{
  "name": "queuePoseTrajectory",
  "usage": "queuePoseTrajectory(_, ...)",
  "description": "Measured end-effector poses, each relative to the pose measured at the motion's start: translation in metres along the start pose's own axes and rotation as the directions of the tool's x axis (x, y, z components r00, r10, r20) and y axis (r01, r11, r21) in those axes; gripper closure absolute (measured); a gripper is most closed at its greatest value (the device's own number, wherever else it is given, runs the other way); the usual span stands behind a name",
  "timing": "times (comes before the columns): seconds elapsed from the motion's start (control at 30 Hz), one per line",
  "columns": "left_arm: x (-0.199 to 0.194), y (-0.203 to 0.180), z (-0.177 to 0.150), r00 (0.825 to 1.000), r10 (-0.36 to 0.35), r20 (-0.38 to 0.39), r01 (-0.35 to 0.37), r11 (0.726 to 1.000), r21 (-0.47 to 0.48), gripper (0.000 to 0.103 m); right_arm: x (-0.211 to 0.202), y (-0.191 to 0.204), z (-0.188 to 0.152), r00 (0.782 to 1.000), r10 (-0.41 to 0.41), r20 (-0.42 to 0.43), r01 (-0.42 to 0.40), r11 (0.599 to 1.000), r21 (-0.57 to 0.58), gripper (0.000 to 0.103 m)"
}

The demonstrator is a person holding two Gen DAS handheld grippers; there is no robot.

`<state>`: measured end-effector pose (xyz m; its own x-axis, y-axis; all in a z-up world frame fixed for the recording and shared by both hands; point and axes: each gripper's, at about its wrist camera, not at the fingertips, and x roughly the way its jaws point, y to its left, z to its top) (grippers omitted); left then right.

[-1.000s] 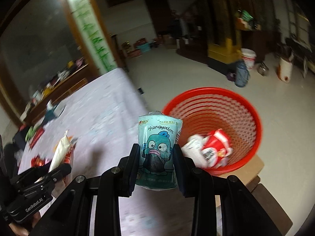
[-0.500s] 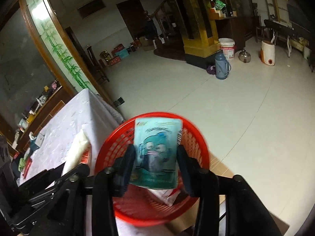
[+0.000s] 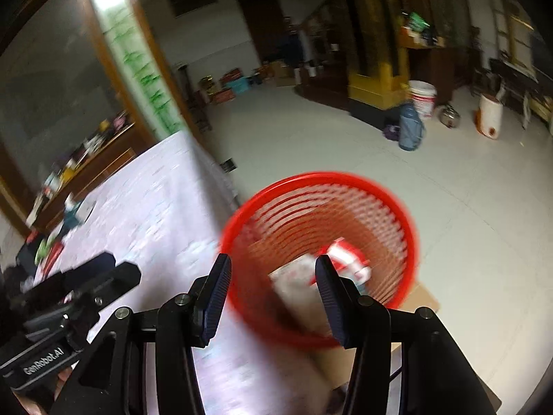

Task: Collect trash
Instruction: 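Return both tools over the table toward the remaining trash, then grasp the white medicine box with the left tool while the right tool grasps the white spray bottle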

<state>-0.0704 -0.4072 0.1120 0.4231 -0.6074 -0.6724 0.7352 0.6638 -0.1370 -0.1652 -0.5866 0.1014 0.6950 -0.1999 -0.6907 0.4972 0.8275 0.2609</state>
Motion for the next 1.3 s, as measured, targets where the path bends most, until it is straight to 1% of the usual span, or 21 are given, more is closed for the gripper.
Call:
queuePoseTrajectory(0.1, -0.028, 0.030, -0.020, 0.998, 0.056, 0.012, -0.055, 0.998, -0.027, 0.047, -0.001, 0.042, -0.020, 0.999, 0.044, -0.010, -0.044, 0.997, -0.068, 0.049)
queuePoseTrajectory(0.17, -0.046, 0.052, -0.033, 0.994, 0.112, 0.014, -0.112, 0.993, -0.039, 0.047, 0.000, 0.072, -0.034, 0.997, 0.070, -0.028, -0.073, 0.989, -0.128, 0.049)
queuePoseTrajectory(0.2, -0.052, 0.060, -0.038, 0.992, 0.127, 0.013, -0.127, 0.991, -0.045, 0.047, 0.002, 0.081, -0.039, 0.997, 0.073, -0.035, -0.077, 0.985, -0.151, 0.049)
queuePoseTrajectory(0.27, -0.070, 0.083, -0.053, 0.986, 0.169, 0.014, -0.167, 0.983, -0.076, 0.047, 0.006, 0.108, -0.051, 0.996, 0.071, -0.053, -0.080, 0.974, -0.211, 0.049)
queuePoseTrajectory(0.33, -0.087, 0.107, -0.068, 0.978, 0.207, 0.012, -0.204, 0.972, -0.119, 0.047, 0.010, 0.136, -0.061, 0.991, 0.098, -0.087, -0.118, 0.956, -0.269, 0.049)
queuePoseTrajectory(0.47, -0.118, 0.156, -0.101, 0.956, 0.294, -0.003, -0.287, 0.932, -0.222, 0.046, 0.015, 0.179, -0.074, 0.982, 0.142, -0.122, -0.176, 0.921, -0.346, 0.049)
queuePoseTrajectory(0.57, -0.137, 0.188, -0.125, 0.947, 0.319, -0.038, -0.316, 0.904, -0.289, 0.046, 0.014, 0.208, -0.086, 0.974, 0.176, -0.144, -0.220, 0.892, -0.394, 0.049)
queuePoseTrajectory(0.7, -0.150, 0.222, -0.153, 0.928, 0.365, -0.077, -0.368, 0.861, -0.352, 0.046, 0.016, 0.239, -0.098, 0.968, 0.192, -0.163, -0.245, 0.864, -0.440, 0.049)
queuePoseTrajectory(0.73, -0.152, 0.234, -0.158, 0.925, 0.369, -0.091, -0.374, 0.845, -0.381, 0.046, 0.018, 0.245, -0.100, 0.963, 0.202, -0.177, -0.261, 0.859, -0.440, 0.049)
queuePoseTrajectory(0.83, -0.150, 0.260, -0.169, 0.935, 0.334, -0.119, -0.350, 0.815, -0.461, 0.046, 0.020, 0.257, -0.107, 0.955, 0.213, -0.206, -0.285, 0.851, -0.441, 0.049)
queuePoseTrajectory(0.9, -0.148, 0.280, -0.176, 0.953, 0.281, -0.116, -0.298, 0.787, -0.540, 0.047, 0.021, 0.264, -0.110, 0.952, 0.213, -0.219, -0.292, 0.845, -0.448, 0.049)
queuePoseTrajectory(0.97, -0.143, 0.291, -0.174, 0.964, 0.241, -0.116, -0.262, 0.760, -0.595, 0.050, 0.023, 0.268, -0.112, 0.947, 0.216, -0.240, -0.306, 0.837, -0.453, 0.049)
queuePoseTrajectory(1.0, -0.140, 0.294, -0.172, 0.969, 0.221, -0.108, -0.240, 0.753, -0.613, 0.050, 0.023, 0.270, -0.113, 0.945, 0.216, -0.246, -0.309, 0.836, -0.453, 0.049)
queuePoseTrajectory(1.03, -0.136, 0.299, -0.169, 0.975, 0.194, -0.105, -0.216, 0.740, -0.637, 0.050, 0.024, 0.270, -0.112, 0.945, 0.213, -0.248, -0.307, 0.836, -0.454, 0.049)
queuePoseTrajectory(1.07, -0.132, 0.300, -0.167, 0.978, 0.181, -0.105, -0.205, 0.731, -0.651, 0.050, 0.024, 0.270, -0.112, 0.947, 0.209, -0.245, -0.303, 0.837, -0.455, 0.049)
queuePoseTrajectory(1.17, -0.119, 0.301, -0.157, 0.973, 0.189, -0.129, -0.227, 0.720, -0.656, 0.050, 0.024, 0.269, -0.110, 0.948, 0.207, -0.242, -0.299, 0.840, -0.453, 0.049)
queuePoseTrajectory(1.2, -0.112, 0.300, -0.152, 0.972, 0.191, -0.139, -0.235, 0.722, -0.651, 0.050, 0.023, 0.269, -0.110, 0.948, 0.207, -0.241, -0.298, 0.840, -0.453, 0.049)
queuePoseTrajectory(1.3, -0.092, 0.299, -0.141, 0.958, 0.212, -0.192, -0.286, 0.734, -0.616, 0.050, 0.025, 0.267, -0.110, 0.950, 0.202, -0.236, -0.292, 0.842, -0.454, 0.049)
